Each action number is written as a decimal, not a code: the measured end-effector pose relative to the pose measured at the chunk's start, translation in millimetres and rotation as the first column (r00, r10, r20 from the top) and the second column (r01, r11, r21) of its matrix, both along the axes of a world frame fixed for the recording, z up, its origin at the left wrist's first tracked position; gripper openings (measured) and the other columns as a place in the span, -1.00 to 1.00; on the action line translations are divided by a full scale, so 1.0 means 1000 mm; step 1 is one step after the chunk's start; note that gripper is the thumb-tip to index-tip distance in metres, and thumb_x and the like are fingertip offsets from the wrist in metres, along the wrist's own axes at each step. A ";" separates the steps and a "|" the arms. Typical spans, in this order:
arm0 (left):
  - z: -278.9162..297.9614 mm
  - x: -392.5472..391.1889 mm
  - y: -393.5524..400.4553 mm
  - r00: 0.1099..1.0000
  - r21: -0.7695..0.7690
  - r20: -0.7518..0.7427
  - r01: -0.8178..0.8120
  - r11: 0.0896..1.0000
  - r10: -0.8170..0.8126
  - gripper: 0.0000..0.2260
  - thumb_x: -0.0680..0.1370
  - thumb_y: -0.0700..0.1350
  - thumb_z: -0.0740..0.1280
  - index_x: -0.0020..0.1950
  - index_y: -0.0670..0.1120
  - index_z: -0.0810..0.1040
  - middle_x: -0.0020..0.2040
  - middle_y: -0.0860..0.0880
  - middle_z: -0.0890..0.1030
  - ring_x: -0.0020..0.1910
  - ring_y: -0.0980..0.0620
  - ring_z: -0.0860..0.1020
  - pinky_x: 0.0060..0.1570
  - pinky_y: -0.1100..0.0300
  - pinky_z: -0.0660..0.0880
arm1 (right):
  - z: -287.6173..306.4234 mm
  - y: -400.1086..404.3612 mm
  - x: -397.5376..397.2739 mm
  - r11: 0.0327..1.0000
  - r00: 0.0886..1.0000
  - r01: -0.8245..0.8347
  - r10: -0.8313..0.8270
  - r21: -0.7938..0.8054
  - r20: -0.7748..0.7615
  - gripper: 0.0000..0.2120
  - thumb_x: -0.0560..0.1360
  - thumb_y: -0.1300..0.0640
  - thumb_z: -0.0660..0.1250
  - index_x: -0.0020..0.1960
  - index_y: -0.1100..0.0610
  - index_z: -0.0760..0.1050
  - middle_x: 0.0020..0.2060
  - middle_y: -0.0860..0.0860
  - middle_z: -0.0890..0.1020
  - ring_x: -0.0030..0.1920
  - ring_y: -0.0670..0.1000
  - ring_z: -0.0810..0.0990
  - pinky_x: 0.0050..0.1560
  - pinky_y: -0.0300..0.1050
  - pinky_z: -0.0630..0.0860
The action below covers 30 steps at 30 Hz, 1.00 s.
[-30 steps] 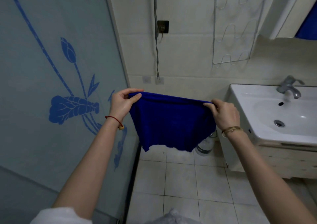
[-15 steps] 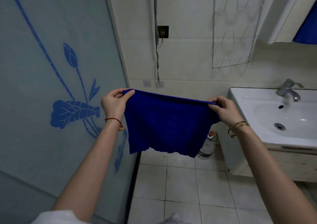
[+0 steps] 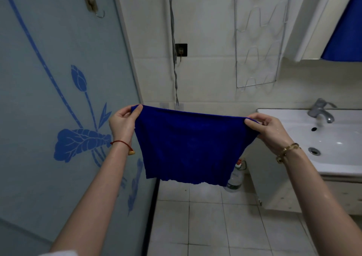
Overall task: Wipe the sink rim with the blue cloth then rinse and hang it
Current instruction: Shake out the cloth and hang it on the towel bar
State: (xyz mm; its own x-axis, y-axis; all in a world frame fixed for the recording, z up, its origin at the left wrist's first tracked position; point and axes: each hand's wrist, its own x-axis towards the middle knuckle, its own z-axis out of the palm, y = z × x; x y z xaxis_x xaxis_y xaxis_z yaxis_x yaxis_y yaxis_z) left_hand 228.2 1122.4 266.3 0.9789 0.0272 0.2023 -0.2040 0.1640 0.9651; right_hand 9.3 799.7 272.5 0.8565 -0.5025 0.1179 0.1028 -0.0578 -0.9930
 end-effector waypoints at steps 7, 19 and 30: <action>0.022 0.005 -0.019 0.998 -0.024 0.052 -0.039 0.999 0.040 -0.95 0.46 -0.10 0.51 -0.12 0.01 0.67 -0.14 0.01 0.69 -0.11 0.10 0.63 -0.12 0.31 0.56 | 0.022 0.003 0.012 0.905 0.945 0.320 -0.285 -0.279 0.160 -0.94 0.47 0.18 0.43 -0.11 0.16 0.59 -0.27 0.01 0.64 -0.31 -0.23 0.56 -0.25 -0.40 0.48; 0.136 0.031 -0.073 0.954 -0.063 0.293 -0.047 0.997 0.064 -0.93 0.45 -0.07 0.52 -0.11 -0.01 0.69 -0.18 -0.04 0.69 -0.17 0.08 0.61 -0.08 0.11 0.57 | 0.125 -0.033 0.047 0.465 0.733 0.680 -0.398 -0.568 0.552 -0.92 0.54 0.10 0.34 -0.09 0.10 0.51 -0.27 -0.03 0.61 -0.26 0.04 0.55 -0.20 -0.05 0.47; 0.263 0.095 -0.134 0.900 -0.080 0.420 -0.090 0.993 0.115 -0.79 0.41 -0.01 0.55 -0.05 -0.09 0.69 -0.11 -0.07 0.69 -0.08 0.01 0.64 0.03 0.06 0.62 | 0.262 -0.102 0.113 0.431 0.678 0.730 -0.360 -0.530 0.641 -0.88 0.54 0.09 0.34 -0.04 0.15 0.57 -0.18 0.06 0.65 -0.14 0.12 0.59 -0.09 0.07 0.52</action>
State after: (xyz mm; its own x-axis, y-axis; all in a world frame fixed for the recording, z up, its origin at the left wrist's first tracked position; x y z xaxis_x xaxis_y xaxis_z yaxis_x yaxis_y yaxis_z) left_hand 322.9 988.2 528.9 0.7923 0.1470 0.5922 -0.6101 0.1728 0.7733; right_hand 122.1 697.7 534.6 0.2036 -0.4272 0.8809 0.1119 -0.8837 -0.4544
